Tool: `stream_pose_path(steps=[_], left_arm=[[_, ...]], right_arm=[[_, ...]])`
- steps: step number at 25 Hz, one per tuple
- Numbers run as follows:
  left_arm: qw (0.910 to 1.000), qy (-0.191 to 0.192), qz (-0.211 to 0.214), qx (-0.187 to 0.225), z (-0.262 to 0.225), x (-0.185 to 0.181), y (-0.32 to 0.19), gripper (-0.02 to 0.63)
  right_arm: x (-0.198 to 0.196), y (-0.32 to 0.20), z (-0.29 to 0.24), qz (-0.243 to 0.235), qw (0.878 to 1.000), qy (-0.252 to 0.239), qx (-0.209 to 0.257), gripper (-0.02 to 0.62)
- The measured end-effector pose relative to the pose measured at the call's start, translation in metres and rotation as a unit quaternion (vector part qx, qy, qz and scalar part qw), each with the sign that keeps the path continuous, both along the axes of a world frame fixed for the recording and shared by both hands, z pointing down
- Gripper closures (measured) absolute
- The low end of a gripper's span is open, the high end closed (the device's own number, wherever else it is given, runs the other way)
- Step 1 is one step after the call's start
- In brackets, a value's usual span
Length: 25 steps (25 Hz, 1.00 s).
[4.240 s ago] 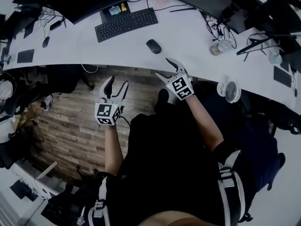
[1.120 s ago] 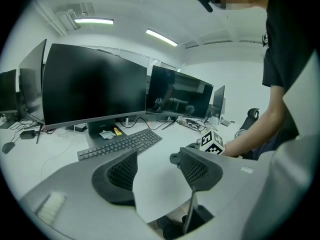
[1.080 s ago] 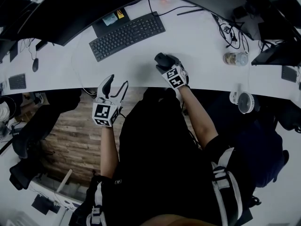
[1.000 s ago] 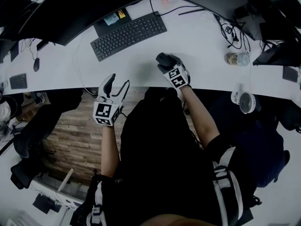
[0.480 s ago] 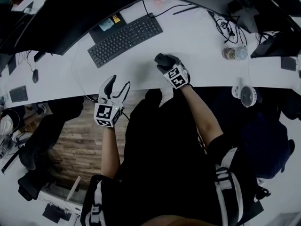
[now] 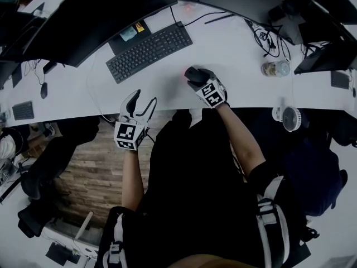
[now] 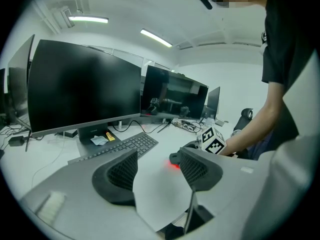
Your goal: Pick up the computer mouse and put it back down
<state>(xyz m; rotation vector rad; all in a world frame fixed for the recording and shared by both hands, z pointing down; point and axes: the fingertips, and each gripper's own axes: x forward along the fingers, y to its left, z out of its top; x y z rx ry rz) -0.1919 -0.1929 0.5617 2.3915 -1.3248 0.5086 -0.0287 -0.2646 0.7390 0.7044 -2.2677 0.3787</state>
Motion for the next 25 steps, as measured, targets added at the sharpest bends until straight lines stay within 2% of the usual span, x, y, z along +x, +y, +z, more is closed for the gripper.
stream_pose_path(steps=[16,25], left_arm=[[0.9996,0.000,-0.012,0.025,-0.015,0.009,-0.015,0.347],[0.9990,-0.001,-0.024,0.037,-0.026,0.006,-0.027,0.347]], right_arm=[[0.007,-0.014,-0.045,-0.001,0.999,-0.030,0.024,0.302],[0.000,-0.037,-0.088,-0.002,0.996,-0.062,0.063,0.302]])
